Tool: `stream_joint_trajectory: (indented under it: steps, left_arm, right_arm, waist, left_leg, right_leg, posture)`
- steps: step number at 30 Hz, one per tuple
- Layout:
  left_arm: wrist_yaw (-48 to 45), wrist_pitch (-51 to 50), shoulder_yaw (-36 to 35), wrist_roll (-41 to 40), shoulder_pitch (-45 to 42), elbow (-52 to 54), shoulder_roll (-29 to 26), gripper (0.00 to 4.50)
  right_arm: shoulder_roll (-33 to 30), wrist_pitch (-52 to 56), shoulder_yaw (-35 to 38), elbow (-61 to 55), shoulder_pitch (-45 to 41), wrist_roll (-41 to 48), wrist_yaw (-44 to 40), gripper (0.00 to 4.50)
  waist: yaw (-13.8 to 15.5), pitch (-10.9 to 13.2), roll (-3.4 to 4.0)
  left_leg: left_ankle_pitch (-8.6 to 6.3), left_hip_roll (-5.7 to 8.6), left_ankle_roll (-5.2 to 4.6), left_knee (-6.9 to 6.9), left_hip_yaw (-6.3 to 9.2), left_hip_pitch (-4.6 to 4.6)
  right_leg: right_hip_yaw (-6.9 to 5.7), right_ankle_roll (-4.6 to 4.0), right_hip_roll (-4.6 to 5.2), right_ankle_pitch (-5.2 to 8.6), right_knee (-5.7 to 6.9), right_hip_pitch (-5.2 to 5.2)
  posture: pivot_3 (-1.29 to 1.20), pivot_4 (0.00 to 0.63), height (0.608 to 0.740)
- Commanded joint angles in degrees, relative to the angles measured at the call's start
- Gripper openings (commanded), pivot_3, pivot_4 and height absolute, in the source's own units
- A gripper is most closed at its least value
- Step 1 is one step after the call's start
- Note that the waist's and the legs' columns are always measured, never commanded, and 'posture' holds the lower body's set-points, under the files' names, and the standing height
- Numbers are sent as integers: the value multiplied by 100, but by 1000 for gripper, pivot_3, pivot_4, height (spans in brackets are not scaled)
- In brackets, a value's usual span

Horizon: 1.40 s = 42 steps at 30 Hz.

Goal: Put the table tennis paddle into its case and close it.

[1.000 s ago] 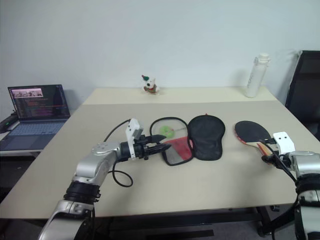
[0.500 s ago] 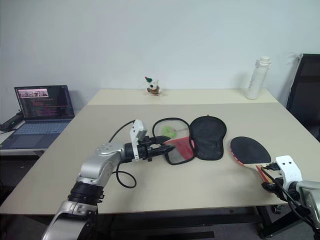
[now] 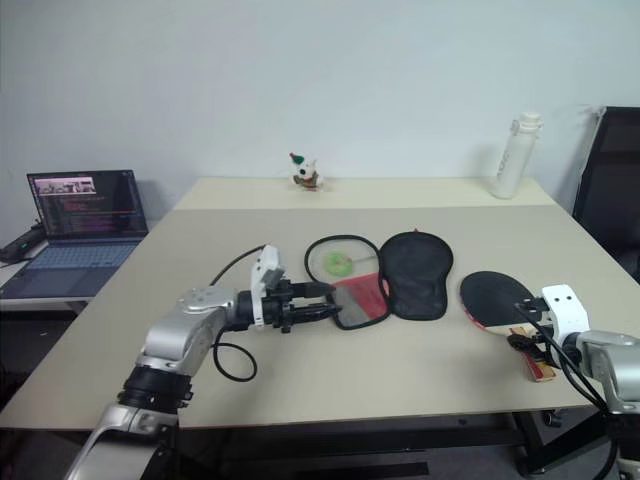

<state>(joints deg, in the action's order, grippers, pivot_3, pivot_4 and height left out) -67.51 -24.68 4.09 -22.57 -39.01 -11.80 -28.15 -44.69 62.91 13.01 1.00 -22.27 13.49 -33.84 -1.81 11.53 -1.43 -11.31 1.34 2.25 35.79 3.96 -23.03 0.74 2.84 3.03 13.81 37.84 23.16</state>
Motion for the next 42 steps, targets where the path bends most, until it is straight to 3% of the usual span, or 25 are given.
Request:
stream_joint_trajectory:
  steps: [1, 15, 18, 23, 24, 33, 42]
  left_arm:
    - [-311, -221, -207, -428, -238, 482, -150, 2704]
    - [-210, -394, -133, -492, -253, 962, -377, 2704]
    - [-164, -388, -128, -480, -279, 944, -377, 2704]
    - [-110, -380, -118, -466, -290, 941, -364, 2704]
    - [-89, -388, -126, -468, -286, 943, -361, 2704]
    - [6, -474, -152, -511, -150, 1059, -454, 2704]
    - [88, -482, -114, -496, -129, 1067, -415, 2704]
  right_arm:
    - [-102, -351, -185, 316, -245, -46, -81, 3391]
    - [26, -219, -362, 532, -203, -7, -13, 3391]
    - [107, -258, -328, 601, -233, -22, 89, 2778]
    - [197, -387, -200, 778, -388, -83, 330, 1180]
    - [174, -452, -187, 828, -460, -107, 359, 1107]
    - [-98, -545, 152, 1194, -1958, 61, 508, 1107]
    - [1264, -587, -233, 1400, -2925, 112, 1041, 1107]
  waist:
    - [0, 1, -3]
    - [-21, -3, -16]
    - [-21, -4, -17]
    - [-21, -11, -28]
    - [-21, -11, -29]
    - [-25, 6, -8]
    - [-35, 6, -9]
  left_leg:
    - [0, -1, 0, 1, 0, -1]
    - [-3, -3, -5, 2, -9, 3]
    - [-3, -4, -5, 2, -8, 4]
    - [-3, -4, -5, 8, -9, 4]
    - [-3, -3, -6, 9, -11, 4]
    - [-3, -3, -12, 7, -31, -2]
    - [-8, -8, -17, -10, -27, -3]
  right_leg:
    - [0, 0, 0, 0, -1, 0]
    - [9, 2, -2, -2, -3, -1]
    - [8, 2, -3, -2, -2, -1]
    - [10, 4, -2, -4, -2, -3]
    - [12, 7, -2, -5, -3, -4]
    - [26, 5, 0, -15, -6, 12]
    - [23, 1, -6, -12, -18, 15]
  posture:
    - [0, 150, 740]
    - [0, 150, 740]
    - [0, 150, 740]
    - [0, 150, 740]
    - [0, 150, 740]
    - [0, 150, 740]
    - [0, 150, 740]
